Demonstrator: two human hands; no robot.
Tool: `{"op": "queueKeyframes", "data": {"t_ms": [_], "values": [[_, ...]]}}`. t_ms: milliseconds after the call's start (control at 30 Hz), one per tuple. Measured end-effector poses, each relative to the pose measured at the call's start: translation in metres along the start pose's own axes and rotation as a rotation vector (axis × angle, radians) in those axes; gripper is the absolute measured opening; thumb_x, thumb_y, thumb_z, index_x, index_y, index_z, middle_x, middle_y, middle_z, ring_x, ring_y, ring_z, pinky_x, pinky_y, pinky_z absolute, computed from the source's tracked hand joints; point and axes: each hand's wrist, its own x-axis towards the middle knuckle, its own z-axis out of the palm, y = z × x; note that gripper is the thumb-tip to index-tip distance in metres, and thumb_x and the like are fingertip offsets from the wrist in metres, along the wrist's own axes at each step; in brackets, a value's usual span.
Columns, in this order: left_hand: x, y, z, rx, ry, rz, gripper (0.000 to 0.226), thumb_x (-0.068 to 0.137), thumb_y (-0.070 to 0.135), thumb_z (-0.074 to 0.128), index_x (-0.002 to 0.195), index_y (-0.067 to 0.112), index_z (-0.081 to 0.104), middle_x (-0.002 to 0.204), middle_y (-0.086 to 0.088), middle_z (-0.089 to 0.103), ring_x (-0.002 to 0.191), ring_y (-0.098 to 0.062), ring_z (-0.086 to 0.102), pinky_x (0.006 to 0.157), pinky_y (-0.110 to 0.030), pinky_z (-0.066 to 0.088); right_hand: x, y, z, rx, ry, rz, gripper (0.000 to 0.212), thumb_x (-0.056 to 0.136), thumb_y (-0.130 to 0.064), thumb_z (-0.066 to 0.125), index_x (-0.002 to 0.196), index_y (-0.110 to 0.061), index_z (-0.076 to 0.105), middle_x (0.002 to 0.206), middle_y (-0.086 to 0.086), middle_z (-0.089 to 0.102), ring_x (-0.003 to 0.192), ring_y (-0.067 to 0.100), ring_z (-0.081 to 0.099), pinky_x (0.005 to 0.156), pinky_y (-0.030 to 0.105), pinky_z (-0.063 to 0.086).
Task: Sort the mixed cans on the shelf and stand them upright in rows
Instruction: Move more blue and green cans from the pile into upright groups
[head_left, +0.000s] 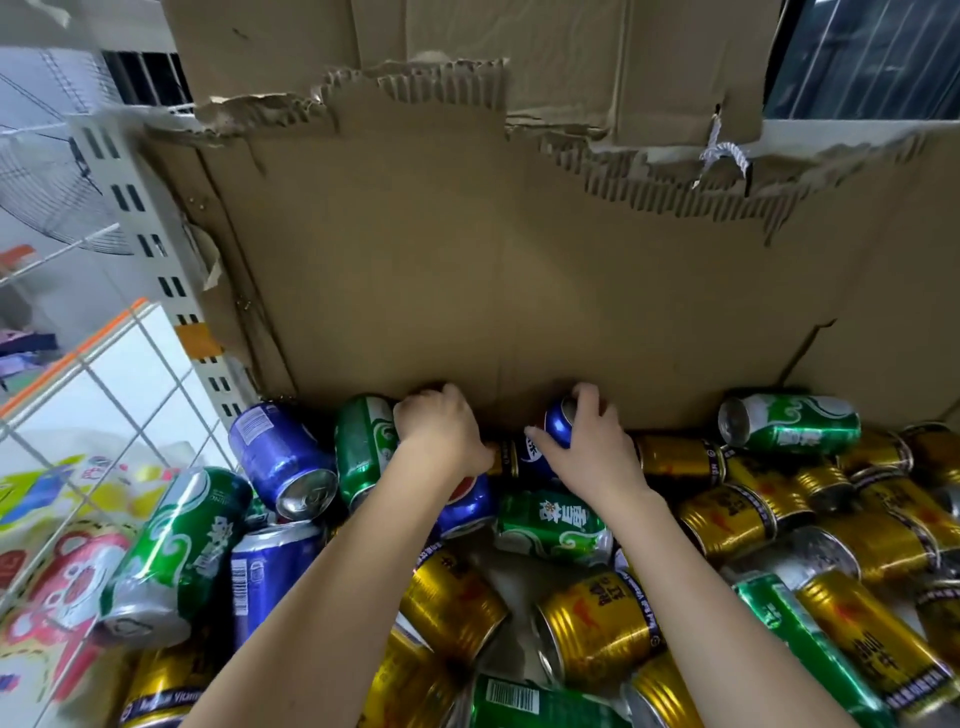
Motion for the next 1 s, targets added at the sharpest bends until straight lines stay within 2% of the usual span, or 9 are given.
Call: {"op": "queueKeyframes", "data": {"t_ms": [133,333,467,567,633,767,833,933,1000], "values": [[0.001,0.003,0.0,-0.085,-0.012,0.024,0.074,0.076,0.058,0.063,0.125,0.01,0.035,0.123,-0.01,0.051,0.112,-0.027,0.053,0.072,-0.031,0.039,0.002,-0.003,0.004,0.107,0.011,0.016,0.067,0.085,-0.046,0.061,0.132,-0.015,0.025,0.125,0.018,0.041,0.104,0.034,0.054,0.076,0.029,0.041],[-0.003,0.004,0.001,-0.184,0.001,-0.007,0.07,0.074,0.051,0.069,0.118,0.011,0.033,0.122,-0.017,0.048,0.116,-0.037,0.045,0.086,-0.038,0.041,0.004,-0.003,0.002,0.151,-0.024,0.005,0.071,0.082,-0.04,0.067,0.135,-0.017,0.026,0.13,0.015,0.037,0.115,0.032,0.048,0.085,0.029,0.04],[-0.013,-0.006,0.001,-0.278,0.09,0.043,0.063,0.067,0.047,0.073,0.102,0.018,0.03,0.111,-0.01,0.058,0.105,-0.035,0.049,0.083,-0.038,0.035,-0.002,-0.008,0.002,0.18,-0.036,-0.01,0.082,0.077,-0.027,0.075,0.142,-0.017,0.026,0.139,0.008,0.032,0.126,0.026,0.041,0.098,0.028,0.037],[-0.03,-0.009,-0.003,-0.302,0.15,0.045,0.067,0.066,0.048,0.074,0.113,0.017,0.038,0.112,-0.01,0.052,0.104,-0.033,0.048,0.087,-0.038,0.036,-0.019,-0.007,0.0,0.212,0.038,-0.038,0.083,0.074,-0.024,0.077,0.142,-0.017,0.03,0.137,0.002,0.032,0.125,0.02,0.041,0.099,0.022,0.035],[-0.044,-0.009,-0.007,-0.335,0.219,0.005,0.069,0.068,0.051,0.073,0.119,0.017,0.042,0.116,-0.009,0.046,0.106,-0.032,0.047,0.089,-0.038,0.036,-0.033,-0.005,-0.008,0.266,0.134,-0.065,0.076,0.071,-0.023,0.08,0.134,-0.019,0.038,0.132,0.0,0.034,0.122,0.015,0.042,0.093,0.012,0.034],[-0.076,-0.003,-0.015,-0.648,0.452,-0.012,0.059,0.073,0.048,0.072,0.115,0.016,0.046,0.104,-0.001,0.042,0.092,-0.017,0.041,0.076,-0.028,0.031,-0.067,0.009,-0.038,0.422,0.293,-0.075,0.068,0.07,-0.017,0.081,0.124,-0.024,0.041,0.123,-0.009,0.03,0.109,-0.001,0.036,0.071,-0.008,0.033],[-0.092,0.011,-0.018,-0.818,0.544,-0.011,0.056,0.074,0.047,0.071,0.114,0.016,0.045,0.103,0.002,0.041,0.087,-0.011,0.037,0.072,-0.024,0.028,-0.085,0.024,-0.055,0.457,0.375,-0.086,0.067,0.069,-0.015,0.081,0.123,-0.023,0.041,0.122,-0.012,0.029,0.107,-0.006,0.034,0.073,-0.009,0.032],[-0.116,0.046,-0.019,-1.08,0.57,-0.059,0.05,0.077,0.05,0.066,0.11,0.018,0.046,0.101,0.0,0.053,0.081,-0.012,0.049,0.067,-0.023,0.035,-0.111,0.058,-0.086,0.449,0.449,-0.088,0.068,0.068,-0.015,0.082,0.121,-0.026,0.041,0.123,-0.011,0.034,0.111,-0.002,0.037,0.079,-0.007,0.034],[-0.135,0.079,-0.02,-1.25,0.537,-0.092,0.045,0.078,0.051,0.064,0.105,0.019,0.046,0.092,0.0,0.058,0.074,-0.006,0.056,0.057,-0.011,0.038,-0.13,0.088,-0.11,0.433,0.473,-0.089,0.069,0.066,-0.014,0.082,0.118,-0.03,0.039,0.121,-0.008,0.038,0.108,-0.003,0.038,0.079,-0.007,0.033]]}}
